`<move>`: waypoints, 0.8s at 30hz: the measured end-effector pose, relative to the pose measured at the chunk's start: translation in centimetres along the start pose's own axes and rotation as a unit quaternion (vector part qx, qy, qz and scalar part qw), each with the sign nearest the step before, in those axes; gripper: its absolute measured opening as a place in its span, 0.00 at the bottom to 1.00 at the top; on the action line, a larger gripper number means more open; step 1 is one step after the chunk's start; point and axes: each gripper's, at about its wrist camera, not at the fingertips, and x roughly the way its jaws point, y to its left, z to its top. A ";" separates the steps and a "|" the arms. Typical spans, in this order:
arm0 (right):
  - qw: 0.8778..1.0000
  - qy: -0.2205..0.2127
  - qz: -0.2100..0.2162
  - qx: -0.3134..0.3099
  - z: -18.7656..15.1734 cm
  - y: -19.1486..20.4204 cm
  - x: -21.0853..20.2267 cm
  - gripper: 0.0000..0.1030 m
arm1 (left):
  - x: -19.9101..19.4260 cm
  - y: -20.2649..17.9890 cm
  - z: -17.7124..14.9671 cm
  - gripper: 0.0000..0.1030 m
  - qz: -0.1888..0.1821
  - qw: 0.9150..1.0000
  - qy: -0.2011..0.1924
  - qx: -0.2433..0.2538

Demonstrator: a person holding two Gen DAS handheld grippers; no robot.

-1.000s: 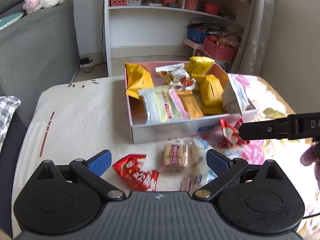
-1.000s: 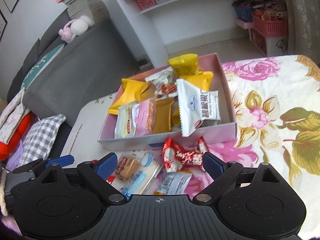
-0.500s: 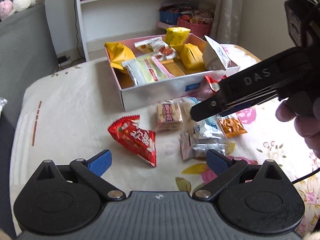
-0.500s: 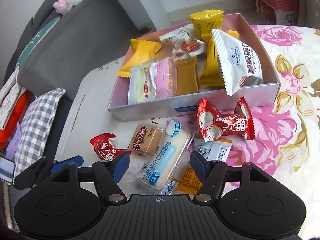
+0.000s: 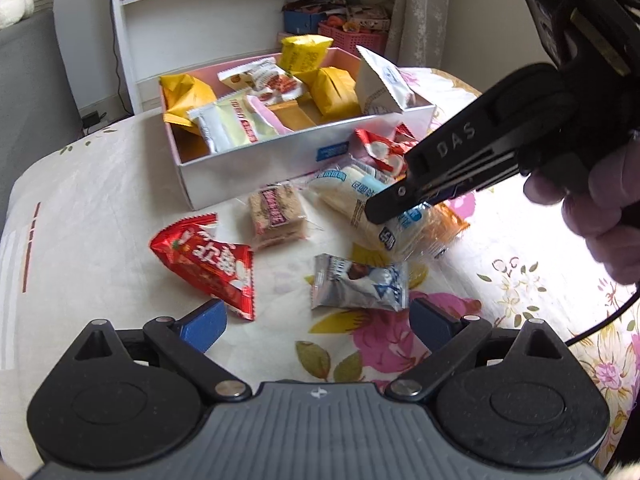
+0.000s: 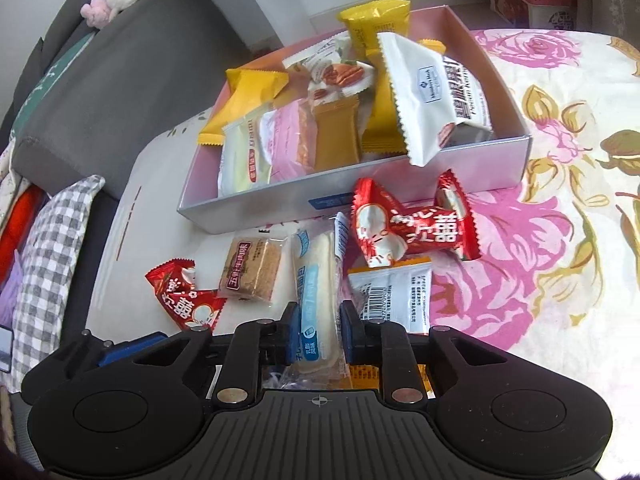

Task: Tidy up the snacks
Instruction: 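Grasp the white milk stick with the right tool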

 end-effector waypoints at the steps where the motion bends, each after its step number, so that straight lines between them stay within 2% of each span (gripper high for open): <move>1: 1.000 0.001 -0.001 0.000 0.0 -0.4 -0.2 0.19 | 0.1 -0.2 0.0 0.92 -0.001 1.000 0.001 0.003; 9: 0.999 -0.002 0.005 -0.033 -1.0 -2.7 -2.2 0.18 | 1.2 -1.6 0.5 0.81 -0.017 0.999 0.021 -0.019; 11: 0.999 -0.005 0.009 -0.050 -1.3 -2.9 -2.6 0.20 | 1.3 -1.5 0.7 0.72 -0.024 0.999 0.031 -0.031; 12: 0.998 -0.008 0.012 -0.059 -1.5 -3.0 -2.8 0.23 | 1.4 -1.4 0.8 0.71 -0.027 0.998 0.033 -0.040; 15: 0.996 -0.017 0.024 -0.079 -2.0 -3.2 -3.4 0.24 | 1.3 -0.9 1.0 0.72 -0.030 0.996 0.036 -0.072; 19: 0.995 -0.025 0.035 -0.091 -2.3 -3.7 -4.0 0.32 | 1.4 0.1 1.2 0.73 -0.041 0.989 0.036 -0.138; 24: 0.993 -0.043 0.035 -0.102 -2.1 -4.0 -4.7 0.44 | 2.0 0.8 1.9 0.70 -0.032 0.971 0.031 -0.234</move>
